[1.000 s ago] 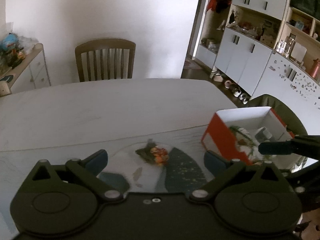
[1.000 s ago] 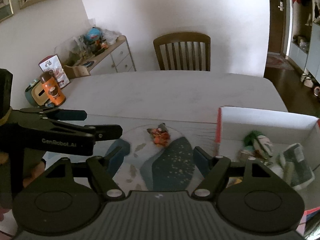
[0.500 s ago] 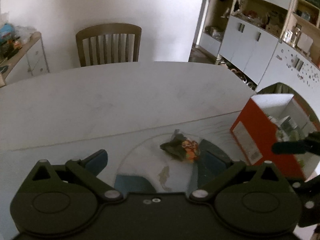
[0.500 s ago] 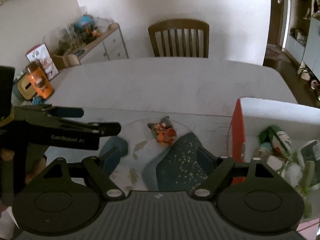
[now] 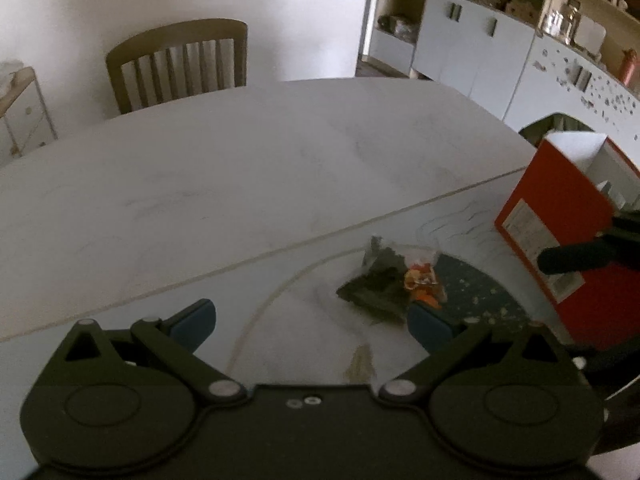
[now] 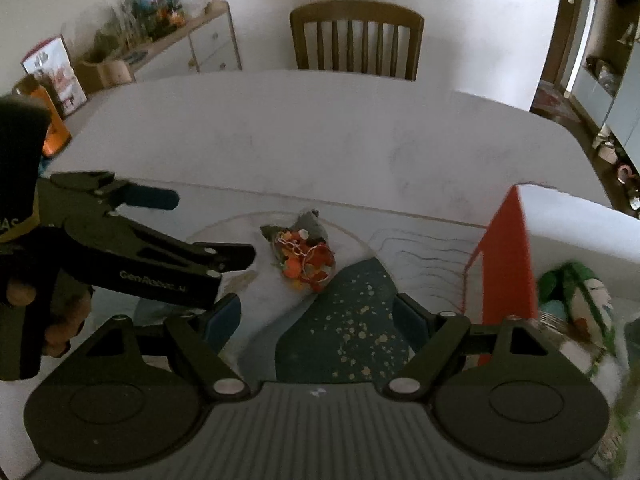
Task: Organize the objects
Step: 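Grasp the dark plastic bag with the left gripper while the right grasps the red horse keychain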
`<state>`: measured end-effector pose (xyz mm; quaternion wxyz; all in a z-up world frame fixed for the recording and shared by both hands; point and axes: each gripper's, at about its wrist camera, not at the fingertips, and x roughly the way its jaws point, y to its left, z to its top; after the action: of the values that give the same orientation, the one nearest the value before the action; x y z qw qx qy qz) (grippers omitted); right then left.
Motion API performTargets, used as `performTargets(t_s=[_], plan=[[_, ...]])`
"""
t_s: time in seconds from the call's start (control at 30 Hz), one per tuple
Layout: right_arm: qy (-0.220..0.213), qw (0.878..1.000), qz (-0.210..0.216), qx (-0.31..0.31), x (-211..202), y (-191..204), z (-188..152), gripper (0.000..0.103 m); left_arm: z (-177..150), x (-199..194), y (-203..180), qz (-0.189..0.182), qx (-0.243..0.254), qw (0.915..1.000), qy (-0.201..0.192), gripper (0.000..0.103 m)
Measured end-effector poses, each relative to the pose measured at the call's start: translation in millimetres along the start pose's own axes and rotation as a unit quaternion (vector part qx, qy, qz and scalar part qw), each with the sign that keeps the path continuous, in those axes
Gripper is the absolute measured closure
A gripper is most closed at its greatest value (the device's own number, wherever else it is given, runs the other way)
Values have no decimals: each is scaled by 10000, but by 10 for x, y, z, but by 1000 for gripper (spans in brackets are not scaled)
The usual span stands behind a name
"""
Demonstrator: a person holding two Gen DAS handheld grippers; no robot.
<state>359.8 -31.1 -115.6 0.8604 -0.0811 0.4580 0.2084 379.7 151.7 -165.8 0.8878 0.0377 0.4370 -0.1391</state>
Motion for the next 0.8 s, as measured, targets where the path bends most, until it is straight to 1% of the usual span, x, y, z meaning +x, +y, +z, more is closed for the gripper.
performTargets(t_s=[0.1, 0.17, 0.33, 0.43, 0.53, 0.6, 0.67, 0.73, 0.8], plan=[[100, 9998, -93, -121, 176, 21, 23, 21, 37, 86, 37, -134, 150, 9998, 68, 1], [137, 9997, -128, -150, 269, 20, 46, 21, 65, 139, 57, -161, 248, 9995, 97, 2], [120, 9997, -137, -186, 404, 5, 78, 22, 120, 274, 116, -302, 302, 9988, 230, 2], [118, 9998, -62, -129, 452, -25, 89, 22, 133, 316, 169, -463, 234, 9983, 246, 1], [27, 9999, 98, 118, 452, -100, 87, 22, 144, 345, 238, -481, 177, 9984, 225, 1], [-10, 9996, 119, 253, 460, -139, 85, 22, 136, 336, 282, -520, 109, 9984, 216, 1], [12, 9996, 117, 262, 495, -144, 98, 23, 126, 311, 320, -552, 52, 9983, 197, 1], [58, 9997, 100, 194, 535, -128, 124, 30, 116, 280, 354, -539, 10, 9984, 169, 1], [66, 9997, 151, 169, 569, -116, 147, 30, 128, 267, 382, -528, -34, 9985, 156, 1]])
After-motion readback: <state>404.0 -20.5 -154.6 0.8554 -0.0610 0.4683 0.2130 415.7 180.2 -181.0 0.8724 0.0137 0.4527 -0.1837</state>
